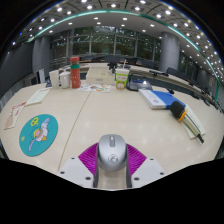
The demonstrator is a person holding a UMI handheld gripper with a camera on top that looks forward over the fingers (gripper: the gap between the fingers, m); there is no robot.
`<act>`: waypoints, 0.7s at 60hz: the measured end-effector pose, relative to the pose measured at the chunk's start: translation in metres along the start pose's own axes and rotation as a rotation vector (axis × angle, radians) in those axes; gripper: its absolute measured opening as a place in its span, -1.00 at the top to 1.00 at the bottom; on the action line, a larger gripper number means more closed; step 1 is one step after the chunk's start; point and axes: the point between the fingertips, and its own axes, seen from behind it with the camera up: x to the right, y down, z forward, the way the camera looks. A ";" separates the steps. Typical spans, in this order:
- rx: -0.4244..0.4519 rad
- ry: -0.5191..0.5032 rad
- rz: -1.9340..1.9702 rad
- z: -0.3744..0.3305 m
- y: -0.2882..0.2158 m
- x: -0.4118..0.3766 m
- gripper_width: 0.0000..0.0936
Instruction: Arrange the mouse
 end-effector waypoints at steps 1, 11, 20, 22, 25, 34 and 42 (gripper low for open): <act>0.010 0.002 0.007 -0.004 -0.007 -0.002 0.20; 0.164 -0.034 0.082 -0.056 -0.105 -0.062 0.21; 0.188 -0.125 0.088 -0.064 -0.140 -0.165 0.21; 0.174 -0.141 0.081 -0.062 -0.135 -0.188 0.21; 0.145 -0.156 0.070 -0.051 -0.123 -0.220 0.21; 0.035 -0.144 0.074 -0.001 -0.066 -0.275 0.21; -0.030 -0.109 0.079 0.028 -0.028 -0.283 0.04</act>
